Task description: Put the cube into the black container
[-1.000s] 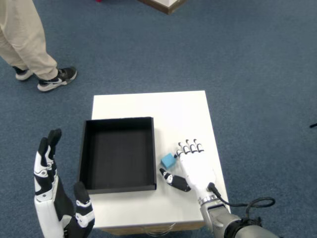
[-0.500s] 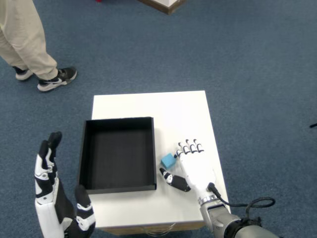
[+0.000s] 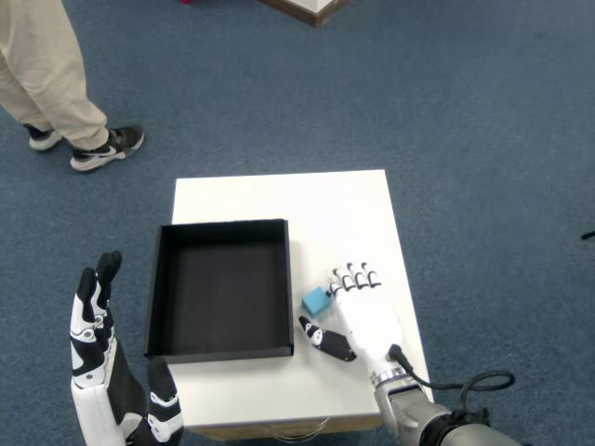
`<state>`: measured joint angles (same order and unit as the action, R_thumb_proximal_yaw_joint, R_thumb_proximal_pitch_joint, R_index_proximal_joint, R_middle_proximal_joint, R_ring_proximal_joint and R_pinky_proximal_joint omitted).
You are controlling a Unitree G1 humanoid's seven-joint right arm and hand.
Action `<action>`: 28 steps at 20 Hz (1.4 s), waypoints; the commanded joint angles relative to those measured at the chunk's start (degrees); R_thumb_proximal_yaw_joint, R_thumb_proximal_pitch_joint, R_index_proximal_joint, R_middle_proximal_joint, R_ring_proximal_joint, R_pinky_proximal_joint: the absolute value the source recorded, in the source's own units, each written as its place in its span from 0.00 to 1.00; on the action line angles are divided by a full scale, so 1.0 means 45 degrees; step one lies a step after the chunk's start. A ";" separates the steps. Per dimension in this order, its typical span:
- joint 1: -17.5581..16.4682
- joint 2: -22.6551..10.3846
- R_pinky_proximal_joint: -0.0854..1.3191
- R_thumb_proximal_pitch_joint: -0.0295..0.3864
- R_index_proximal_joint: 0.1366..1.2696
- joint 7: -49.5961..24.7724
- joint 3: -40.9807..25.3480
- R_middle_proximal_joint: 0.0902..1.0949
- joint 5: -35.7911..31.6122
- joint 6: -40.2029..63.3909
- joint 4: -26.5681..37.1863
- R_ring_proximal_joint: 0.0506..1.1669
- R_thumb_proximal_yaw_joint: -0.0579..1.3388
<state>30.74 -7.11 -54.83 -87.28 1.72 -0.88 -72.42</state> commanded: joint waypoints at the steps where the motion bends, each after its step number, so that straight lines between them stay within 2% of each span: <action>1: 0.0484 -0.0067 0.10 0.26 0.42 -0.0867 0.0119 0.14 -0.0036 -0.0190 0.0218 0.10 0.28; 17: 0.0572 -0.0047 0.16 0.27 0.45 -0.0900 0.0105 0.18 0.0179 -0.0234 0.0317 0.14 0.33; 21: 0.0546 -0.0048 0.17 0.30 0.47 -0.0886 0.0101 0.18 0.0228 -0.0221 0.0323 0.14 0.38; 26: 0.0492 -0.0042 0.16 0.37 0.61 -0.1103 0.0080 0.19 0.0330 -0.0064 0.0265 0.14 0.45; 28: 0.0436 -0.0049 0.16 0.41 0.67 -0.1358 0.0082 0.22 0.0205 0.0225 0.0158 0.15 0.54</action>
<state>30.73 -7.05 -57.26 -87.35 2.64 -0.87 -71.73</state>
